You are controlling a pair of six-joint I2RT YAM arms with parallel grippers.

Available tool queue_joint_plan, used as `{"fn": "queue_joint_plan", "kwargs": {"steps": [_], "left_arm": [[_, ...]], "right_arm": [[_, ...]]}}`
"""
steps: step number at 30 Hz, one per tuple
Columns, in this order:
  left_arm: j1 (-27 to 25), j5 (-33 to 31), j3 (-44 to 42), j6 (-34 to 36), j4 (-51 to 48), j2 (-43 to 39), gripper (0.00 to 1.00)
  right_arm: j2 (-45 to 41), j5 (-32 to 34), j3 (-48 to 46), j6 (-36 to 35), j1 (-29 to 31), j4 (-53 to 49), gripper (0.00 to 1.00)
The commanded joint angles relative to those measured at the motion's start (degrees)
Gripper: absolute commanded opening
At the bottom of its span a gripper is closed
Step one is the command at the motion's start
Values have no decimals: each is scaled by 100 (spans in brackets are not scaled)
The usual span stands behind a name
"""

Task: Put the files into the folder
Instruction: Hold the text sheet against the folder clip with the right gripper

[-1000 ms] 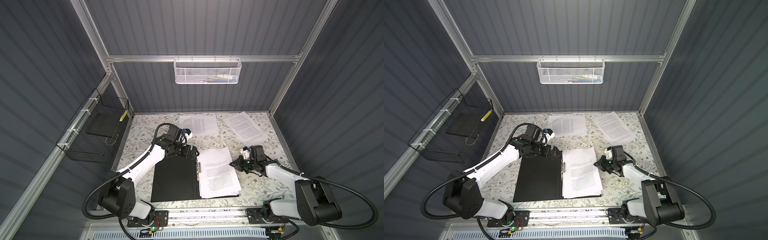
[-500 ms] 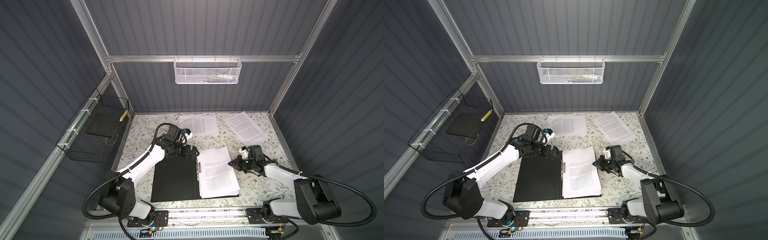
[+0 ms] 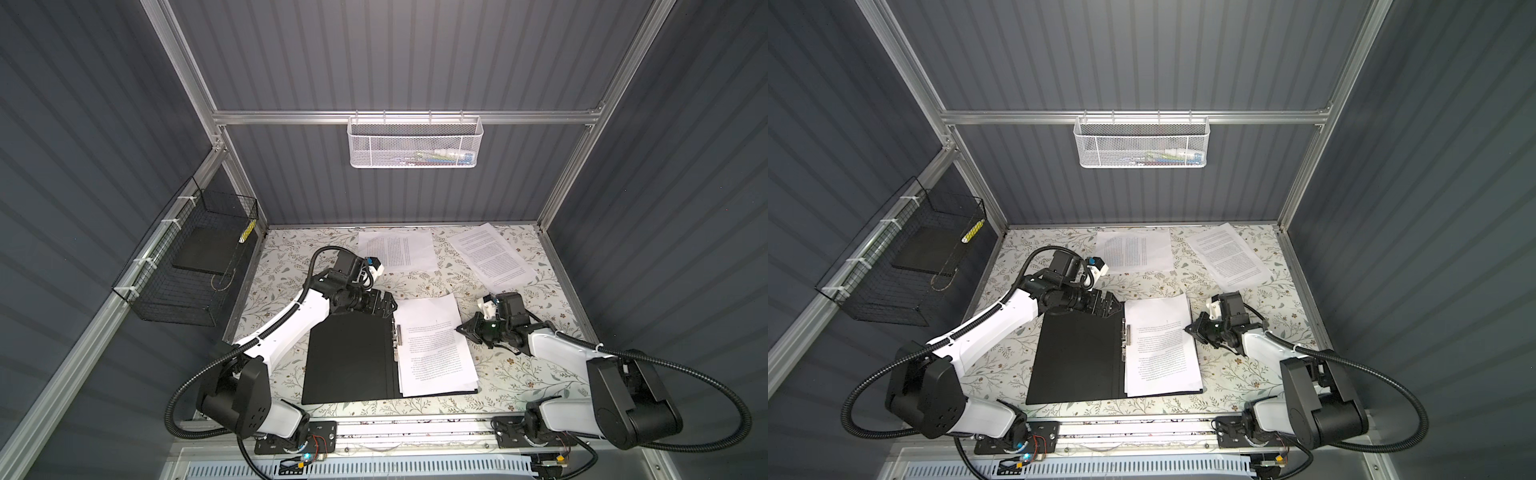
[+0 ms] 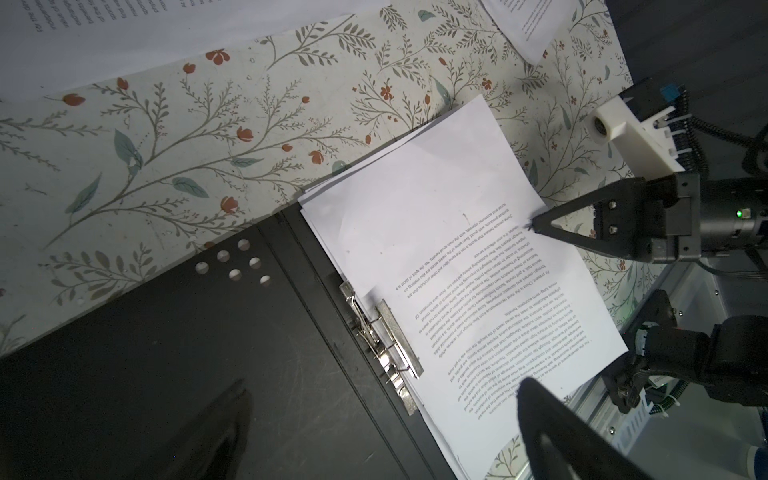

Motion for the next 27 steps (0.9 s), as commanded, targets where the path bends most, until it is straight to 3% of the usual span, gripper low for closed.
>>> {"fn": "queue_joint_plan", "kwargs": {"steps": [1,20,24,27], "left_arm": [[19,-18,28,-54,-88,-11,100],[19,31,41,-107,-71,45,100],[28,-167,54,-267,-80,78,100],[89,-445,71,-676,32,126,100]], "right_arm": [[-37,-39,-69,-28,37,-14,0],[-131,-46,-267,5,42,92,2],[-176,15,-267,20,43,112,20],[-335,272,-214,23,39,-58,51]]}}
